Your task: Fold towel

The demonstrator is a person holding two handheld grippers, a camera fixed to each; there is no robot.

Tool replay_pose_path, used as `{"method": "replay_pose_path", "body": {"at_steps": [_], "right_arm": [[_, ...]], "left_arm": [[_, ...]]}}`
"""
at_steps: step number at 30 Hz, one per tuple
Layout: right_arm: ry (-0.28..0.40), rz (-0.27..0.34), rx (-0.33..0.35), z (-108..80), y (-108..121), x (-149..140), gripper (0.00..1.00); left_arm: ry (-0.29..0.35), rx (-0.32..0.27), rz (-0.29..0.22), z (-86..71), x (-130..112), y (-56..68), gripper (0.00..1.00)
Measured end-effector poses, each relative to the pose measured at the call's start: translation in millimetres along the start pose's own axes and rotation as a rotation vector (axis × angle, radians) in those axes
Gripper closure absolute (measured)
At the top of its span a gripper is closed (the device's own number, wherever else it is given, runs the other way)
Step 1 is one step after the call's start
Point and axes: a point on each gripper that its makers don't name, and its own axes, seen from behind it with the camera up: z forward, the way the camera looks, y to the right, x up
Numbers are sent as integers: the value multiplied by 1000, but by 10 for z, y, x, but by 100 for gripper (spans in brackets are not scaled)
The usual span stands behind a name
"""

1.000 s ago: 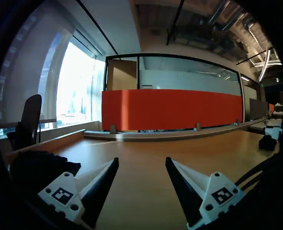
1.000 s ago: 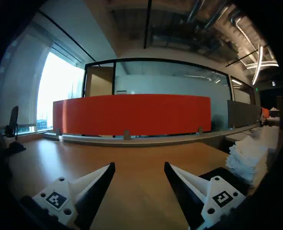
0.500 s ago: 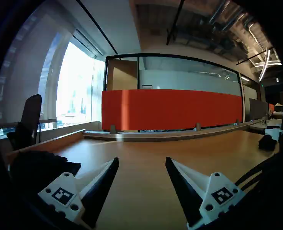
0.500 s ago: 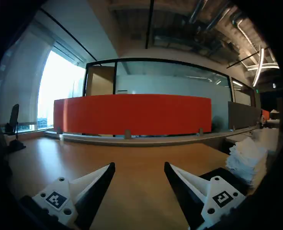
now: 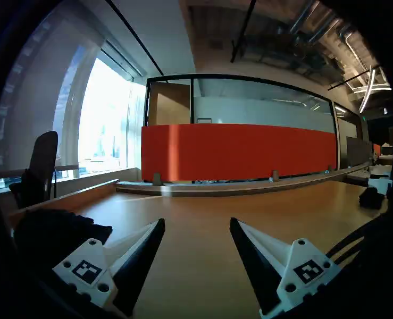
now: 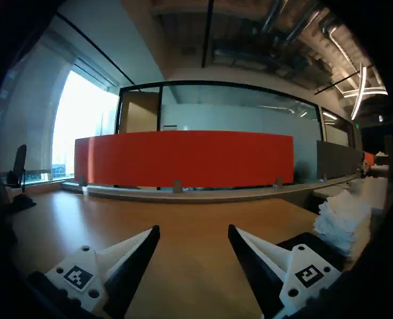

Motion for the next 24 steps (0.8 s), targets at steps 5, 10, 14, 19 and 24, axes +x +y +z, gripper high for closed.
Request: {"method": "replay_pose_path", "body": {"at_steps": [5, 10, 14, 19, 24], "right_arm": [[0, 0, 0, 2, 2, -1, 1], [0, 0, 0, -1, 5, 4, 0], [0, 0, 0, -3, 3, 5, 0], [0, 0, 0, -2, 2, 3, 0], [-1, 0, 0, -2, 1, 4, 1]], "left_arm": [[0, 0, 0, -5, 0, 0, 10], [0, 0, 0, -6, 2, 0, 10], [0, 0, 0, -5, 6, 1, 10], [-1, 0, 0, -9, 15, -2, 10], [-1, 0, 0, -15, 23, -7, 10]]}}
